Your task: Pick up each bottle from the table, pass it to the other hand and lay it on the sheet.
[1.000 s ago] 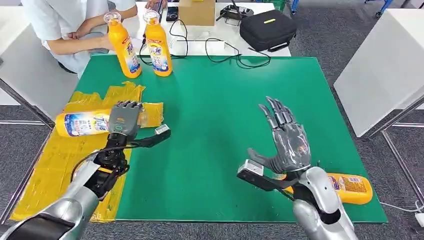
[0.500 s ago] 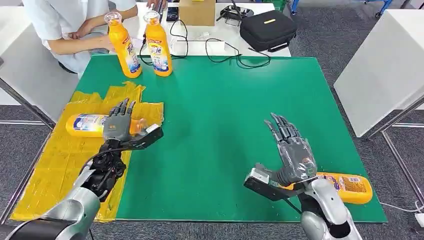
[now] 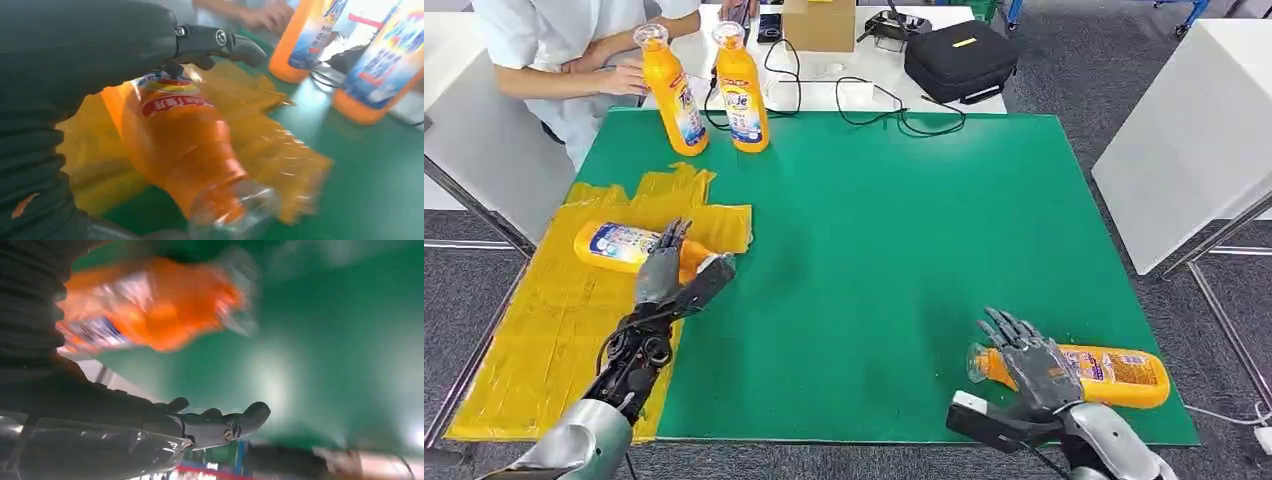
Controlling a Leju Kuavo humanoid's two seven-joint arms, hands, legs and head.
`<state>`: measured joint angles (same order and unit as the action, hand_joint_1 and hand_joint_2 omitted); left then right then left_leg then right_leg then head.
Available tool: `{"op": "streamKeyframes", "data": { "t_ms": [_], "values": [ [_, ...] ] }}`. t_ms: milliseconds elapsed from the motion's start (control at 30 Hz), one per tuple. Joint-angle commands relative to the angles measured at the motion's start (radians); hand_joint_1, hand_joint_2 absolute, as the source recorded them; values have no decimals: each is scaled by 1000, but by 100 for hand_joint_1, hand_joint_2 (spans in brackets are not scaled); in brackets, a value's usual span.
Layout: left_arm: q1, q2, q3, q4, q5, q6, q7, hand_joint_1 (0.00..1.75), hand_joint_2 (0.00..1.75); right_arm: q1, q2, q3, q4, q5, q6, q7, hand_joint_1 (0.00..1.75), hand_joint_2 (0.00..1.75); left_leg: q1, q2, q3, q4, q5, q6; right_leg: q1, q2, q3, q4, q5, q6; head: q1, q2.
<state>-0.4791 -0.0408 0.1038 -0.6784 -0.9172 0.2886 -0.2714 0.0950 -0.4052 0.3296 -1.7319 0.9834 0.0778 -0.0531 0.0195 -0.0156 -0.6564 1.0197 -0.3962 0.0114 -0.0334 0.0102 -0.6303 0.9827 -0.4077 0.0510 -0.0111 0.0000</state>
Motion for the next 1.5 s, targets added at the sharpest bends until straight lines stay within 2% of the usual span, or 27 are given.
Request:
{"op": "streamKeyframes", "data": {
  "t_ms": [33,133,200,267,300,333,467,500,533,567,667,700,733,867,933,967,1000,1033,1233,1267,1500],
  "values": [
    [179,-56,-16,-362,331,-181,-84,0,175,55,47,-204,251,27,-37,-40,0,175,1,0,8,-1,-3,1,2,-2,9,-3,-2,-3,0,0],
    [267,-55,-79,-502,429,-220,-101,0,175,17,123,-295,326,152,-70,-5,0,175,1,3,7,-2,-4,1,2,1,7,-3,-1,-3,0,0],
    [274,-54,-84,-515,431,-218,-95,0,175,17,124,-302,322,156,-68,-9,0,175,1,3,4,-1,-3,1,2,2,4,-2,-1,-2,0,0],
    [271,-49,-87,-513,434,-218,-92,0,175,20,129,-307,316,160,-64,-13,0,175,2,3,11,-1,-6,1,3,0,11,-3,-4,-5,0,0],
    [266,-46,-89,-505,436,-218,-90,0,175,22,132,-311,309,164,-60,-15,0,175,1,1,4,-1,-2,1,1,0,4,-1,-1,-2,0,0],
    [266,-46,-89,-505,436,-218,-90,0,175,22,132,-311,309,164,-60,-15,0,175,1,1,8,-1,-4,1,2,-1,8,-2,-4,-3,0,0],
    [266,-46,-89,-505,436,-218,-90,0,175,22,132,-311,309,164,-60,-15,0,175,1,1,4,-1,-2,1,2,0,5,-2,-3,0,0,0],
    [275,-51,-89,-526,460,-212,-103,0,175,29,156,-353,303,195,-67,15,0,175,2,2,12,-1,-5,2,3,-1,13,-3,-5,-3,0,0],
    [284,-55,-90,-543,478,-222,-109,0,175,33,160,-367,302,197,-67,13,0,175,1,1,6,-1,-3,1,2,0,7,-2,-3,-1,0,0],
    [301,-56,-95,-577,490,-227,-112,0,175,42,165,-387,297,203,-69,6,0,175,1,2,10,-1,-4,2,2,-1,11,-2,-4,-2,0,0],
    [343,-52,-108,-645,486,-215,-87,0,175,46,184,-434,304,251,-102,-18,0,175,1,0,6,-1,-3,1,2,-1,7,-2,-3,0,0,0],
    [347,-51,-107,-643,485,-212,-81,0,175,28,193,-440,317,262,-114,-25,0,175,2,1,12,-1,-6,2,3,-2,13,-2,-6,-3,0,0],
    [348,-50,-107,-639,484,-210,-78,0,175,21,197,-442,321,266,-123,-28,0,175,1,1,6,-1,-2,1,1,0,6,-2,-3,0,0,0],
    [367,-52,-112,-614,487,-190,-83,0,175,2,247,-452,303,321,-173,-19,0,175,1,4,11,-2,-4,1,2,1,11,-2,-4,-2,0,0],
    [372,-58,-112,-614,493,-183,-89,0,175,15,247,-450,287,345,-175,-7,0,175,1,2,7,-1,-3,1,1,1,7,-2,-3,-1,0,0],
    [371,-60,-112,-614,499,-183,-93,0,175,17,243,-449,289,347,-172,-7,0,175,1,3,11,-2,-5,1,2,1,10,-2,-4,-2,0,0],
    [369,-62,-115,-618,501,-183,-95,0,175,20,239,-450,294,350,-159,-6,0,175,1,2,6,-1,-3,1,1,0,6,-1,-3,0,0,0],
    [366,-64,-118,-624,504,-181,-100,0,175,24,237,-448,297,367,-159,-1,175,175,1,2,8,-1,-4,1,2,0,9,-1,-4,-1,0,0],
    [368,-63,-137,-688,501,-175,-99,0,175,3,263,-419,321,434,-156,29,175,175,2,3,10,0,-5,2,3,1,10,-1,-4,-2,0,0],
    [368,-63,-137,-688,501,-175,-99,0,175,3,263,-419,321,434,-156,29,175,175,1,2,5,0,-3,1,2,1,5,-1,-3,0,0,0],
    [379,-61,-142,-719,501,-174,-98,0,175,-5,271,-412,328,457,-149,30,175,175,1,2,10,-1,-4,2,2,0,10,-2,-4,-2,0,0]
  ]
}}
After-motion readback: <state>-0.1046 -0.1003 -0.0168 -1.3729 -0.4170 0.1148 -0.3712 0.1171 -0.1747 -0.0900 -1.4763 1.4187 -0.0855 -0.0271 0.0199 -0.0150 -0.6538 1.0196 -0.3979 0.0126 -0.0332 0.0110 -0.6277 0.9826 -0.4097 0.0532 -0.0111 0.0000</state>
